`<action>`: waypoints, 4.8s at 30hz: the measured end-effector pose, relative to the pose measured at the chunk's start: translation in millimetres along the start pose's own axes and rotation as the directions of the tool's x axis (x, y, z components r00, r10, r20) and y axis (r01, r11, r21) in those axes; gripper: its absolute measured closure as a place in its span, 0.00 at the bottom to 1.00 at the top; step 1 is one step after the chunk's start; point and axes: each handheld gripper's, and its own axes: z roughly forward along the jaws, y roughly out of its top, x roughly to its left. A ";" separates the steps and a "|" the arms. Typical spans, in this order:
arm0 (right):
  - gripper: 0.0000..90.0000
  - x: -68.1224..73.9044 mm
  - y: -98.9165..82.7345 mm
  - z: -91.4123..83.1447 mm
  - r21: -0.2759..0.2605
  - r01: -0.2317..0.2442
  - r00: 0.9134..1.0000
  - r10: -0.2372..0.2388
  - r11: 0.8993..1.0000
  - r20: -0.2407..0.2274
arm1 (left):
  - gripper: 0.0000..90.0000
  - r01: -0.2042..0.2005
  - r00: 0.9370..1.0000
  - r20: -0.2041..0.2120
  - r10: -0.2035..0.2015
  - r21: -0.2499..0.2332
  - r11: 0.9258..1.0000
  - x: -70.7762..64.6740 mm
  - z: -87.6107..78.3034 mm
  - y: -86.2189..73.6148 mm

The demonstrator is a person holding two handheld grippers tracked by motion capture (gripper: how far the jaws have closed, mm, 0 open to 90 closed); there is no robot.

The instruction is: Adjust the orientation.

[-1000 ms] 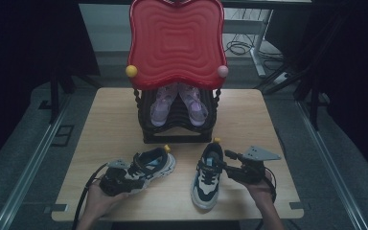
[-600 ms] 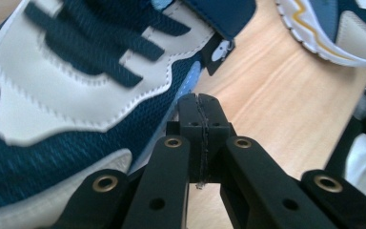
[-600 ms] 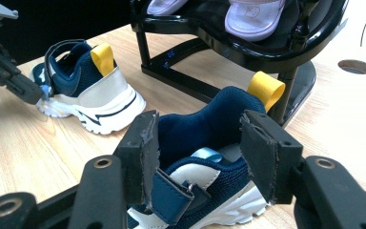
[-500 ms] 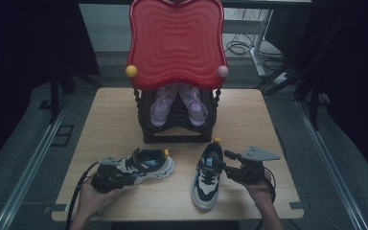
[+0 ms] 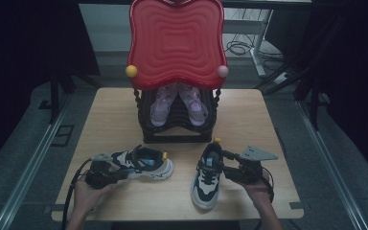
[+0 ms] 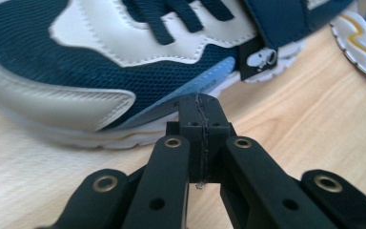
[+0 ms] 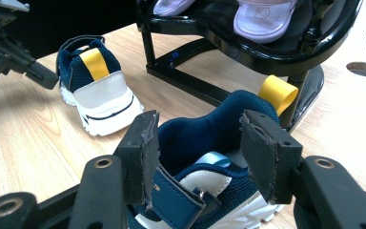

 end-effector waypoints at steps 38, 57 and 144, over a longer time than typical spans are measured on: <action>0.99 54.0 74.0 74.3 0.055 0.138 0.978 -0.128 0.989 -0.166 | 0.54 -0.021 1.000 -0.011 0.020 -0.164 0.986 -17.1 -42.3 4.0; 0.99 62.6 79.5 131.7 0.153 0.139 0.979 -0.113 0.978 -0.167 | 0.50 -0.023 1.000 -0.015 0.021 -0.168 0.986 -17.7 -49.7 2.3; 0.99 150.1 39.0 144.2 0.234 0.318 0.885 -0.199 0.919 -0.421 | 0.49 0.051 0.998 -0.022 -0.057 -0.217 0.975 7.6 -61.0 -6.9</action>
